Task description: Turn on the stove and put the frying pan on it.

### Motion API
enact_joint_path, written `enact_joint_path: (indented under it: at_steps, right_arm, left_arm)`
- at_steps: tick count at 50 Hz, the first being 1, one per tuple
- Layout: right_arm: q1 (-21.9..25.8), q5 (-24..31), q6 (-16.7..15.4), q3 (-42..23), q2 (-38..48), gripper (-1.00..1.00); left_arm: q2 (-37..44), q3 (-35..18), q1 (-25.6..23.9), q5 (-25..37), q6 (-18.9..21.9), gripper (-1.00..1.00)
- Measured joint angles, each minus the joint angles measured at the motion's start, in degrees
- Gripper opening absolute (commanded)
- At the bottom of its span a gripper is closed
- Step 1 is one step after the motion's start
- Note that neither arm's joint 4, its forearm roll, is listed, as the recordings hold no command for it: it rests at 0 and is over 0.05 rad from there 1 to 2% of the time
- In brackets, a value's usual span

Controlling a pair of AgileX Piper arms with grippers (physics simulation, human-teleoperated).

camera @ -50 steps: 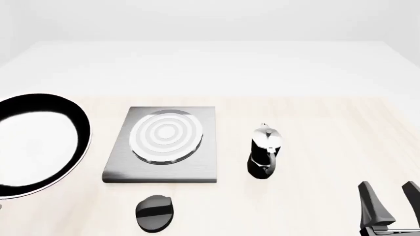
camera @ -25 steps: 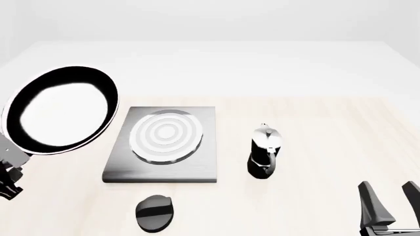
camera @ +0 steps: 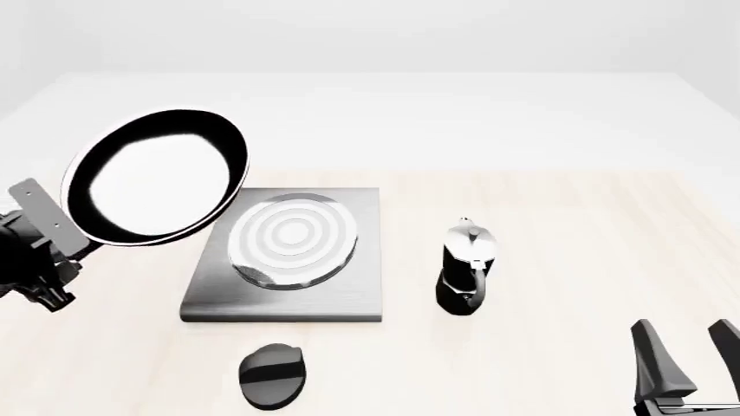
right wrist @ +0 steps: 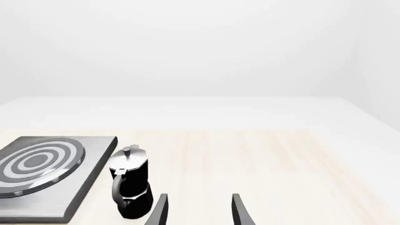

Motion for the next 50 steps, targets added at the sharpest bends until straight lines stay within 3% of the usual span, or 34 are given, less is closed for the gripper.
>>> enact_joint_path:
  at_steps: [14,50]
  right_arm:
    - [0.0,0.0,0.0,0.0,0.0,1.00]
    - [0.0,0.0,0.0,0.0,0.0,1.00]
  left_arm:
    - [5.1,-4.0,-4.5,1.4,-0.2,-1.00]
    - [8.0,-2.5,-9.9,2.2,3.3,-1.00]
